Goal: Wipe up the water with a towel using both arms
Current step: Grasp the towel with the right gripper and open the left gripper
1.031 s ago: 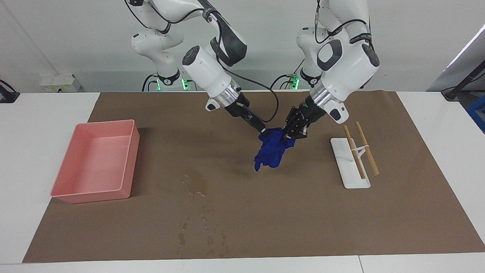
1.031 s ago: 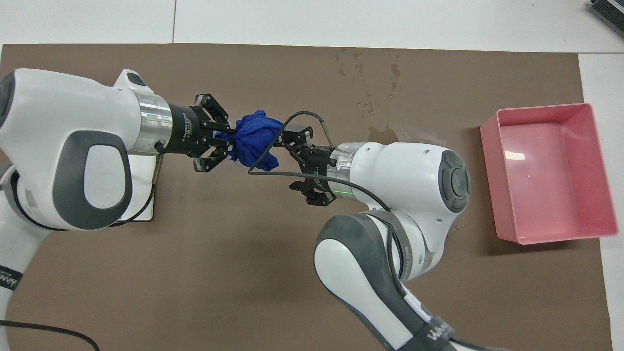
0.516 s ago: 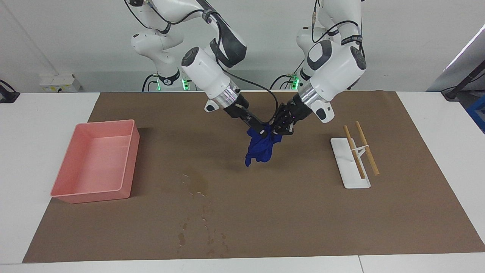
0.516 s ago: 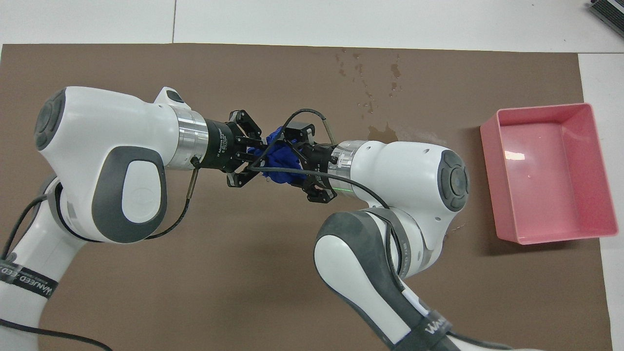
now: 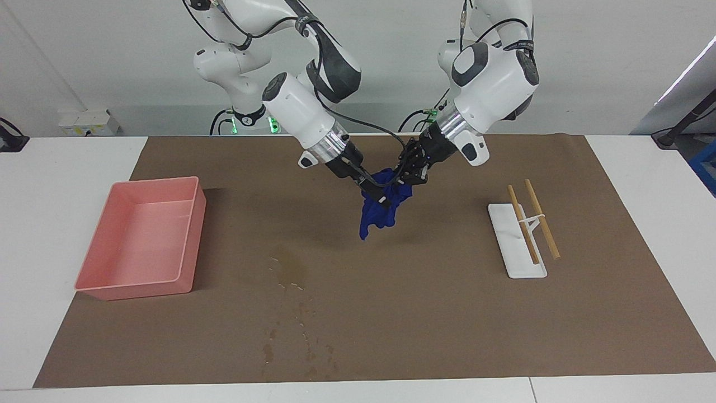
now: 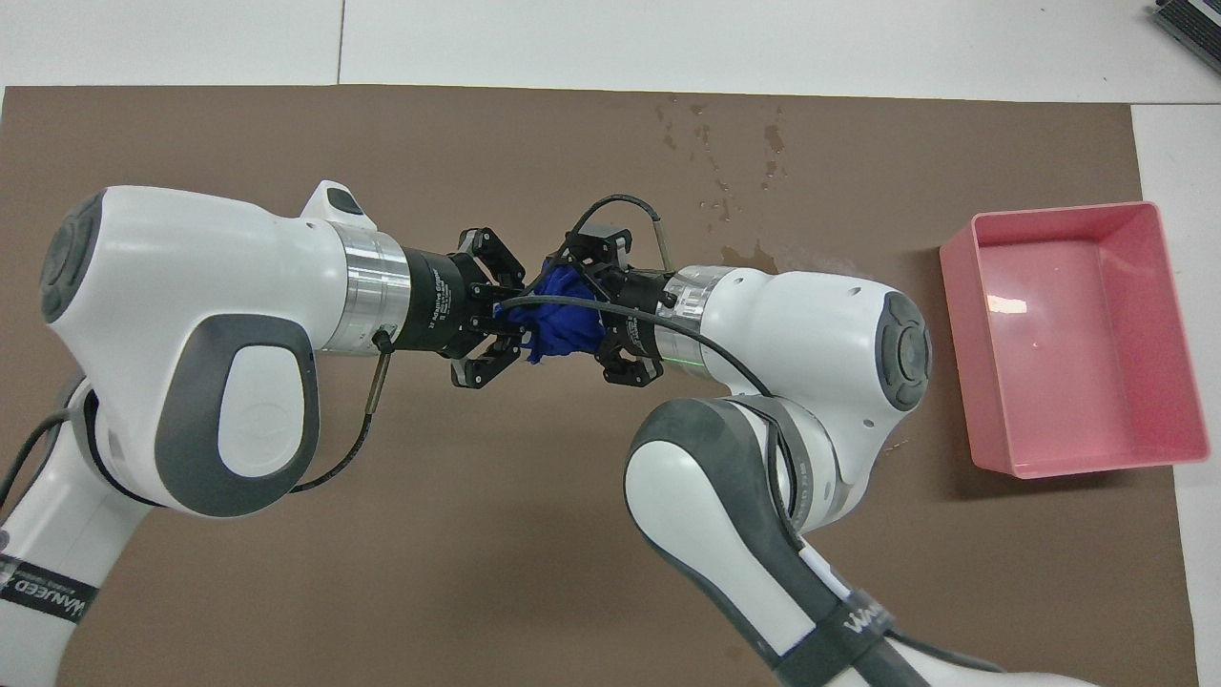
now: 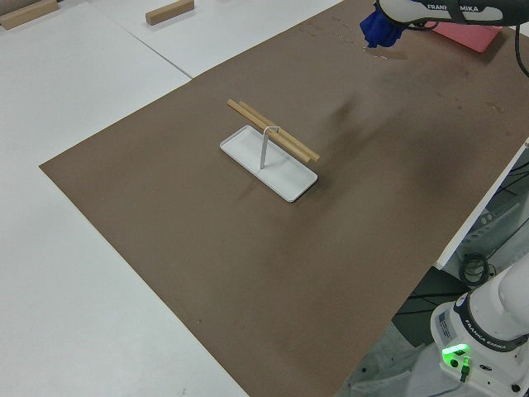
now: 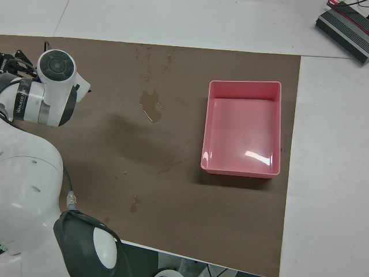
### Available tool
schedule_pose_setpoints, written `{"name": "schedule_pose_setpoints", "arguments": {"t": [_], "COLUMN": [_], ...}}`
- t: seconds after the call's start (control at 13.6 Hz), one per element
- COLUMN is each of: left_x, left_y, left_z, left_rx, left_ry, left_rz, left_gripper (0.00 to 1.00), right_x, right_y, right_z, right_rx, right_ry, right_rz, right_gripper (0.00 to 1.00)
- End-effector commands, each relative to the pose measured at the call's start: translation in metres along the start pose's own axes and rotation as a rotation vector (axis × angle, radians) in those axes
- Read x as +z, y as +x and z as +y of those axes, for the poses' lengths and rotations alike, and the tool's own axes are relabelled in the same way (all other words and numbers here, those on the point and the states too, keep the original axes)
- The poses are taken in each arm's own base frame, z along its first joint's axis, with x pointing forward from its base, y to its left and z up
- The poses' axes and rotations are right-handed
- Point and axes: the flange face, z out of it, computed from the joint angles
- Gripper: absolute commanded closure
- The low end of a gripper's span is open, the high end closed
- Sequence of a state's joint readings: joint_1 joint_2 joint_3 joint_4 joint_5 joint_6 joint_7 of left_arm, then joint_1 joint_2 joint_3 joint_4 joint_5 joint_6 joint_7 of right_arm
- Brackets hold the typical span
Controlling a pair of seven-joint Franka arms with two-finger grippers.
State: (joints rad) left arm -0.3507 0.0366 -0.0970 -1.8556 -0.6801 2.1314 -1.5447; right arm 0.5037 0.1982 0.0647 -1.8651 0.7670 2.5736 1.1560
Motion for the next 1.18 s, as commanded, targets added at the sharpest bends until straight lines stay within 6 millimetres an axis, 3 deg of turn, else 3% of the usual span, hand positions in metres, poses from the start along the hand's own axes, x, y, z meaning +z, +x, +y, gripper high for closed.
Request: {"name": "schedule_pose_setpoints", "arguments": {"t": [0.0, 0.15, 0.22, 0.52, 0.59, 0.66, 0.74, 0.96, 1.1], "left_x": [0.004, 0.011, 0.015, 0.016, 0.014, 0.009, 0.004, -0.022, -0.035], "left_y": [-0.003, -0.006, -0.008, -0.011, -0.011, -0.013, -0.013, -0.007, 0.001], "left_z": [-0.011, -0.017, -0.018, -0.018, -0.015, -0.011, -0.008, 0.011, 0.025], "left_rx": [-0.019, -0.013, -0.013, 0.005, 0.017, 0.025, 0.039, 0.135, 0.202], "left_ry": [-0.051, -0.078, -0.100, -0.114, -0.119, -0.129, -0.135, -0.189, -0.206], "left_rz": [-0.015, -0.009, -0.007, -0.005, 0.000, 0.001, 0.016, 0.136, 0.231], "left_gripper": [1.00, 1.00, 1.00, 1.00, 0.86, 0.11, 0.00, 0.00, 0.00], "right_x": [0.002, 0.002, 0.002, 0.002, 0.002, 0.002, 0.001, 0.002, -0.010], "right_y": [0.003, 0.002, 0.003, 0.005, 0.004, 0.004, 0.004, 0.007, 0.031], "right_z": [-0.001, -0.001, -0.001, -0.001, -0.001, -0.001, -0.001, 0.005, 0.009], "right_rx": [0.032, 0.032, 0.031, 0.026, 0.024, 0.017, 0.001, -0.098, -0.206], "right_ry": [0.024, 0.021, 0.020, 0.013, 0.013, 0.011, 0.011, -0.055, -0.157], "right_rz": [0.002, -0.001, 0.000, -0.002, -0.003, -0.002, -0.003, -0.023, -0.043], "right_gripper": [0.63, 0.94, 1.00, 1.00, 1.00, 1.00, 1.00, 1.00, 1.00]}}
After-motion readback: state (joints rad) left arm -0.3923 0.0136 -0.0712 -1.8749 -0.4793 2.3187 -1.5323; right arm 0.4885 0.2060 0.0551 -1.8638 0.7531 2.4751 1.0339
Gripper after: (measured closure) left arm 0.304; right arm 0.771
